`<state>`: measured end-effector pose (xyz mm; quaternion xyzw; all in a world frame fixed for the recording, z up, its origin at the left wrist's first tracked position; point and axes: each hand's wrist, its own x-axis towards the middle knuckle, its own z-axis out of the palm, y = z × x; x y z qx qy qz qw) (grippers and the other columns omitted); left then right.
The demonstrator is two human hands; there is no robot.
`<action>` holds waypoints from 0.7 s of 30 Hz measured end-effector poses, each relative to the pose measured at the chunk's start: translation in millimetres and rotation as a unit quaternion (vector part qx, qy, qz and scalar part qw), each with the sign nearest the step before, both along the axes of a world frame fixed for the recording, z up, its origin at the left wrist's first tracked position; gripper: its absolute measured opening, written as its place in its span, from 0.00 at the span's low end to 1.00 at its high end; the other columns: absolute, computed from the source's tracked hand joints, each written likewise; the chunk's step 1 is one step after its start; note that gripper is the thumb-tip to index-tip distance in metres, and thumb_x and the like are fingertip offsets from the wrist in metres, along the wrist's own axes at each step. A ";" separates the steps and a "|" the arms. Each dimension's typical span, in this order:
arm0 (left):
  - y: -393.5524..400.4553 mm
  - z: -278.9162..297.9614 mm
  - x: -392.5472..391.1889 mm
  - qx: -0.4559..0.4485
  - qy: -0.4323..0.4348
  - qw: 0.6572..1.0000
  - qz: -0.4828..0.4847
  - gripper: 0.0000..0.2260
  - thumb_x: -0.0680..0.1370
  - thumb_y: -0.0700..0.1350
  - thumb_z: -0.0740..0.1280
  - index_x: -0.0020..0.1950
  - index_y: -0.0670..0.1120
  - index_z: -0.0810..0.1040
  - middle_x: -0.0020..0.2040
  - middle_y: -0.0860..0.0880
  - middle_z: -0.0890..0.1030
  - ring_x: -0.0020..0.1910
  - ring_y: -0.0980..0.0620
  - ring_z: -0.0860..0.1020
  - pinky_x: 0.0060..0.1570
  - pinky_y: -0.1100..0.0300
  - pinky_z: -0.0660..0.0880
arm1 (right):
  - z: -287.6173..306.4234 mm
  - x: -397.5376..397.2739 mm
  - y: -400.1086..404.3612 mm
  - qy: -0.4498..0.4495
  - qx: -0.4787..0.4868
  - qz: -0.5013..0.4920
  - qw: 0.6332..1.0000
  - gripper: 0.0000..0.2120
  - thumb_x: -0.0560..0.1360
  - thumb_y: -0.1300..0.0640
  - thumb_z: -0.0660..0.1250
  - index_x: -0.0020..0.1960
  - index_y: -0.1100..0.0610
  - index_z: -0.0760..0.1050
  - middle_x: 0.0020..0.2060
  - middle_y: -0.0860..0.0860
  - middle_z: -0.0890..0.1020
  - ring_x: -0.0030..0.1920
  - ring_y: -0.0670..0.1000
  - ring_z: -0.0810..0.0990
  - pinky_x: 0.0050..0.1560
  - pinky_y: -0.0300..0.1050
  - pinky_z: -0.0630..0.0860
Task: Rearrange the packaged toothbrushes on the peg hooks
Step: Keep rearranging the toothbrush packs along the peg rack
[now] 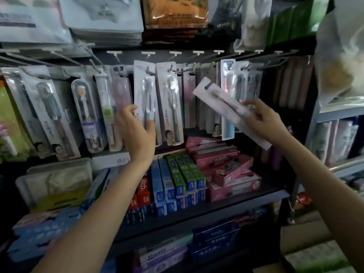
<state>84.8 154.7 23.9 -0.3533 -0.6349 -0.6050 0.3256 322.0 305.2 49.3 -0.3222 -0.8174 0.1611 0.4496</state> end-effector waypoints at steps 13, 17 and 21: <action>161.0 15.1 103.5 -0.102 -0.032 0.977 -0.186 0.24 0.74 0.46 0.69 0.65 0.42 0.63 0.53 0.50 0.67 0.51 0.54 0.69 0.49 0.64 0.67 | -45.4 59.5 169.5 0.188 -0.168 -0.016 0.968 0.19 0.74 0.60 0.65 0.65 0.55 0.69 0.38 0.53 0.74 0.44 0.55 0.74 0.44 0.45 0.69; 181.6 8.9 104.8 -0.108 -0.119 0.966 -0.201 0.21 0.76 0.44 0.66 0.66 0.42 0.63 0.55 0.48 0.71 0.53 0.54 0.71 0.52 0.64 0.70 | -33.3 46.6 191.0 0.160 -0.109 -0.007 0.981 0.19 0.76 0.60 0.62 0.66 0.55 0.67 0.41 0.53 0.74 0.43 0.54 0.73 0.39 0.40 0.66; 189.0 2.2 99.3 -0.114 -0.125 0.970 -0.174 0.12 0.78 0.39 0.63 0.61 0.41 0.69 0.47 0.51 0.74 0.44 0.57 0.72 0.37 0.72 0.68 | -17.8 35.0 208.0 0.185 -0.076 -0.014 0.980 0.18 0.75 0.60 0.60 0.65 0.56 0.66 0.46 0.55 0.74 0.44 0.53 0.72 0.38 0.40 0.63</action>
